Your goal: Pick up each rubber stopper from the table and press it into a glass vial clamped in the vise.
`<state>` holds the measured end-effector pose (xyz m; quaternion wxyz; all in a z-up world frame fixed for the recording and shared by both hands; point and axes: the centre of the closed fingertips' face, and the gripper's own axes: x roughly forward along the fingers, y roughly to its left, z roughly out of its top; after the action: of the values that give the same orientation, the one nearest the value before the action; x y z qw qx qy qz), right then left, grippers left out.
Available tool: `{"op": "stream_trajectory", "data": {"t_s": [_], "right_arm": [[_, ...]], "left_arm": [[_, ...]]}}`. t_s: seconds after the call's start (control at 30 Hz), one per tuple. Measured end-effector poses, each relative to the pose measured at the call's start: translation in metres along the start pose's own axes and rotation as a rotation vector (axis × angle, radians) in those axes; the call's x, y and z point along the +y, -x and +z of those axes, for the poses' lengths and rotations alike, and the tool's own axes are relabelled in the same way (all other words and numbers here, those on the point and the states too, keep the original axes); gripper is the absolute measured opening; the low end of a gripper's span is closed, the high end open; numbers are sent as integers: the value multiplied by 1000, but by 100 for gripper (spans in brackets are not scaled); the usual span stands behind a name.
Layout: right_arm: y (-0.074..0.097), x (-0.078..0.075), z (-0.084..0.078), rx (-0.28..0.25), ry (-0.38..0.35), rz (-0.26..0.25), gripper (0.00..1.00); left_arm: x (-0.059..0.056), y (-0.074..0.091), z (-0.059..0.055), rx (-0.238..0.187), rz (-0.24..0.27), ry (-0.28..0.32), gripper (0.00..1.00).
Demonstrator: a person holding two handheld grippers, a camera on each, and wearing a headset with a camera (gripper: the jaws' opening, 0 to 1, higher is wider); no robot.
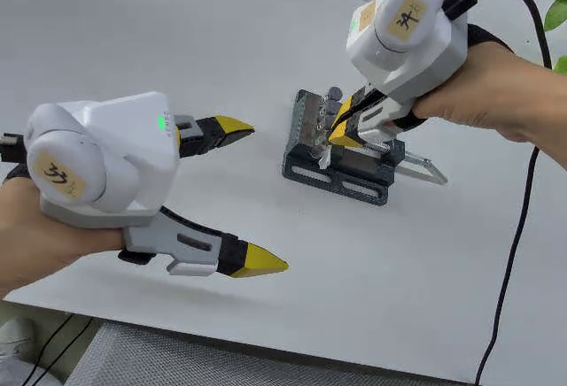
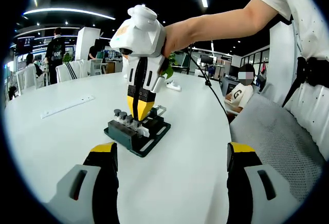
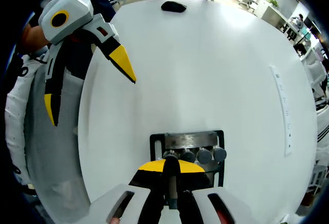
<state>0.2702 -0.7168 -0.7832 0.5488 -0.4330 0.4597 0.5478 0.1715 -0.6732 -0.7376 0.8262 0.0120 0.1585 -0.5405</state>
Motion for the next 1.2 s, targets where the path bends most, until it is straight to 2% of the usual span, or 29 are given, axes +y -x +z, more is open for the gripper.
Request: {"op": "stream_trajectory", "data": {"t_s": [0.4,0.63,1.2], "right_arm": [[-2,1,-2,43,31,-6,2],[-2,2,-1,44,19,-5,2],[-5,0,-1,84,15,-7,1]], "left_arm": [[3,0,-1,-11,5,7,86],[2,-1,0,-21,5,11,85],[2,-3,3,-32,6,16,85]]}}
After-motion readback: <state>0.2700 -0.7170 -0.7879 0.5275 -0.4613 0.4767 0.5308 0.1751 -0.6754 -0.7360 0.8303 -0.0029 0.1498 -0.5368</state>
